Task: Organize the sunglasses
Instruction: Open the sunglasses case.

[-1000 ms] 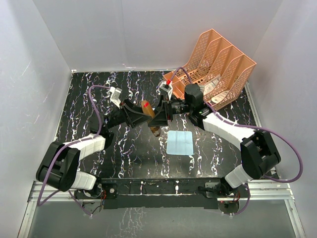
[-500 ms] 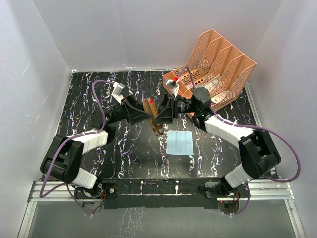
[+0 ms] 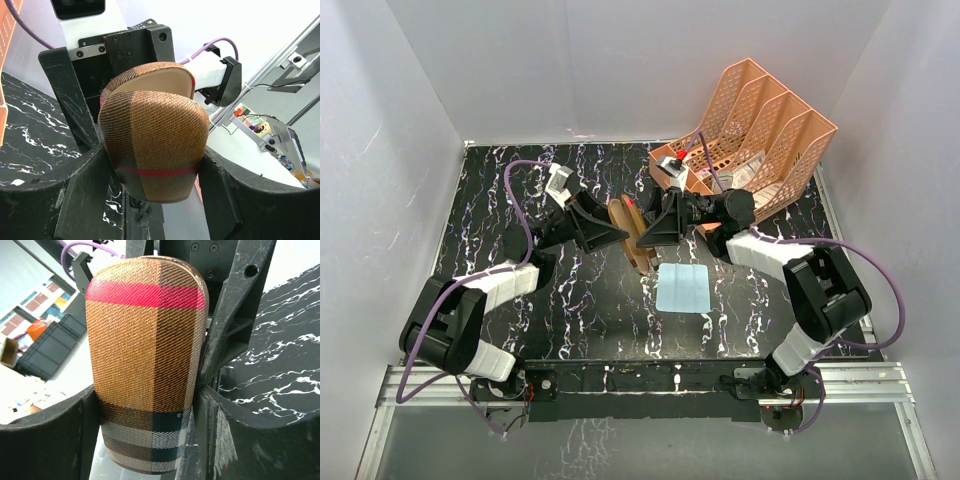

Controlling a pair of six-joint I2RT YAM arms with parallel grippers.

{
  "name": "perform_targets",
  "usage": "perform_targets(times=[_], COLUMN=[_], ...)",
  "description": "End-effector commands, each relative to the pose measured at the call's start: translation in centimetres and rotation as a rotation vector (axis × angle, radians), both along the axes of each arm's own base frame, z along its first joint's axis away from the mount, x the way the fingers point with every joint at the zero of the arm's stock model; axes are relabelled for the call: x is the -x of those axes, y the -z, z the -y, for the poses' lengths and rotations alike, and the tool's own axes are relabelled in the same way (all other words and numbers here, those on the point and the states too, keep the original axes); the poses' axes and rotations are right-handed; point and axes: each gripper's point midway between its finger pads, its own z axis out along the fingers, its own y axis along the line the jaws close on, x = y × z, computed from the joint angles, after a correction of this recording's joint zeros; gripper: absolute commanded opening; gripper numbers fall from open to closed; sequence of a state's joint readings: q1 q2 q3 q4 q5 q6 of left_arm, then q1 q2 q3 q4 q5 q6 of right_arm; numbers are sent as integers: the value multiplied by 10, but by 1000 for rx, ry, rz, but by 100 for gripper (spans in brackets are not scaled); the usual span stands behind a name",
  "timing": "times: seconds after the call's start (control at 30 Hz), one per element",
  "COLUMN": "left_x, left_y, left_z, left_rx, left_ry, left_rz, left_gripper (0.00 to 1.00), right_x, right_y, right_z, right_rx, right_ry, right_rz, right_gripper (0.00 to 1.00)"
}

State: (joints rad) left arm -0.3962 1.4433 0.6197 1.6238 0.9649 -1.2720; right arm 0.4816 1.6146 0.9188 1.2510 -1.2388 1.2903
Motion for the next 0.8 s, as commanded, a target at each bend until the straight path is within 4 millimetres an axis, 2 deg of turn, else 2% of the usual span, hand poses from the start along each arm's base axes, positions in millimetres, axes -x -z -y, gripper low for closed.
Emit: perform_targets(times=[0.0,0.5,0.77], left_x=[36,34,32], left_y=[4,19,30], left_z=[-6,-5,-3], left_rx=[-35,-79,-108], left_ry=[102,98,82], left_rz=[203,172,143], left_gripper=[16,17,16], right_x=[16,9,7], right_y=[-69,-93,-102], right_z=[28,45,48], right_rx=[-246,-303,-321], right_ry=[26,66,75], right_rz=[210,238,253], right_gripper=[0,0,0])
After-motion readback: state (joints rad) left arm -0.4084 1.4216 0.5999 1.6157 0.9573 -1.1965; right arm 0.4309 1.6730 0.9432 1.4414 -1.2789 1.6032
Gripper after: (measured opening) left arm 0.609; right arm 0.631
